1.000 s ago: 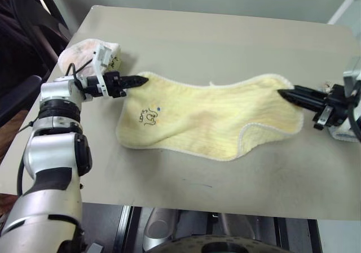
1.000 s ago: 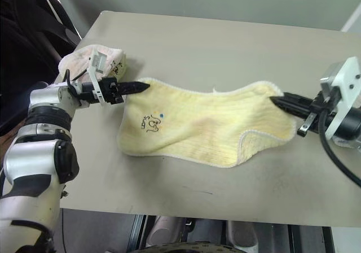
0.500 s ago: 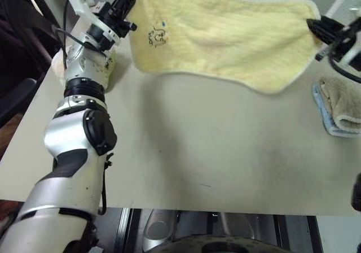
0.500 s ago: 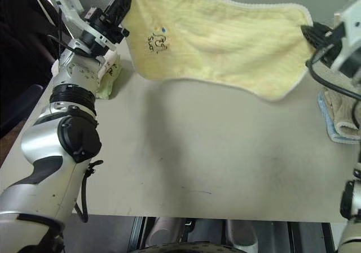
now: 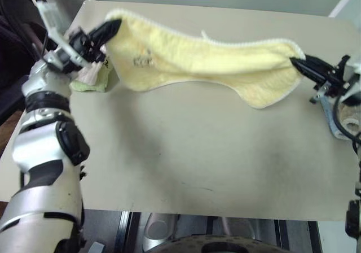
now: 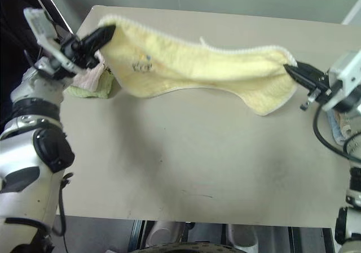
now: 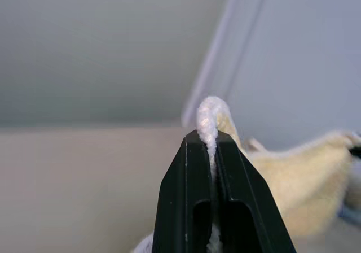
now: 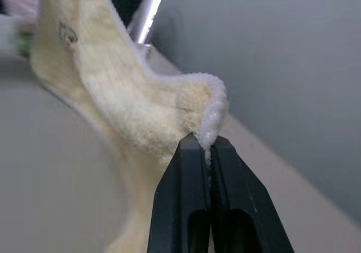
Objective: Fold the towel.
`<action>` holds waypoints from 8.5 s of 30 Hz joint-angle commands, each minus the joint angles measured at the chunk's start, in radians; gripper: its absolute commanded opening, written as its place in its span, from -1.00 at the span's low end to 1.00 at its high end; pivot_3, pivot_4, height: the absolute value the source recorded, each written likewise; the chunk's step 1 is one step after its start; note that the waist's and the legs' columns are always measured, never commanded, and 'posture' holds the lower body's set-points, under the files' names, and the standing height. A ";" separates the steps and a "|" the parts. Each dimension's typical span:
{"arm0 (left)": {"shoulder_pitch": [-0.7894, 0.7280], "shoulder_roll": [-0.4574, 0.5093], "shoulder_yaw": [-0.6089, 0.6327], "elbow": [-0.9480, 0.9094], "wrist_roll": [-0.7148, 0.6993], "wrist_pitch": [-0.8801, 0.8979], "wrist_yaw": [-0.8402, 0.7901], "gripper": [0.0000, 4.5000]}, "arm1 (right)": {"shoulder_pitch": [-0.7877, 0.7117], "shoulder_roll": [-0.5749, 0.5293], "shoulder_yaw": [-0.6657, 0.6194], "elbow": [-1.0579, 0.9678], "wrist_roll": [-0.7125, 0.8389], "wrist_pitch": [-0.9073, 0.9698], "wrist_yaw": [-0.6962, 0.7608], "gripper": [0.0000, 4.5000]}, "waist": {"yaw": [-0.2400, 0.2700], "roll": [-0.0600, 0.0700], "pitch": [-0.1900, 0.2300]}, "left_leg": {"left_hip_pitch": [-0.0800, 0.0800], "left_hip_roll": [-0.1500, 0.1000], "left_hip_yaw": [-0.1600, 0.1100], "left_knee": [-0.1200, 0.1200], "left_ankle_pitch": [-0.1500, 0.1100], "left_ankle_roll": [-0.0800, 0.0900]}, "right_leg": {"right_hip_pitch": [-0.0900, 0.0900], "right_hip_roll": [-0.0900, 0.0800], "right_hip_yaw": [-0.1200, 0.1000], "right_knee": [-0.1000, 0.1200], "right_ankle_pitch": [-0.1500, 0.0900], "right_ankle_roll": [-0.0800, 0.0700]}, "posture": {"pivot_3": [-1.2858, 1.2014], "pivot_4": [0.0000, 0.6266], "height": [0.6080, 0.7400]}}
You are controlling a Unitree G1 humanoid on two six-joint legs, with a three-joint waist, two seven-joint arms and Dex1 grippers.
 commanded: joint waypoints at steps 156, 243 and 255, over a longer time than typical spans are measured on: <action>0.668 -0.016 -0.270 -1.051 -0.221 0.306 -0.080 0.85 | 0.900 0.045 -0.115 -0.658 1.439 0.844 -0.768 1.00 | 0.009 -0.010 -0.007 | 0.030 -0.001 -0.009 -0.014 -0.004 -0.009 | 0.026 0.004 0.002 0.002 -0.022 0.005 | 0.03 -0.52 0.89; 0.704 -0.165 -0.440 -1.085 -0.162 0.156 0.062 0.87 | 0.944 0.019 -0.336 -0.284 1.439 0.916 -0.905 -0.99 | 0.008 -0.011 -0.009 | 0.029 -0.002 -0.007 -0.009 -0.022 -0.017 | 0.029 0.002 0.003 -0.001 -0.030 0.005 | 0.03 -0.52 0.89; 0.716 -0.170 -0.437 -1.058 -0.148 0.112 0.048 0.87 | 0.895 -0.145 -0.406 -0.301 1.238 1.052 -0.722 -0.99 | 0.009 -0.011 -0.009 | 0.028 -0.002 -0.007 -0.010 -0.024 -0.017 | 0.029 0.002 0.002 0.000 -0.031 0.003 | 0.03 -0.52 0.89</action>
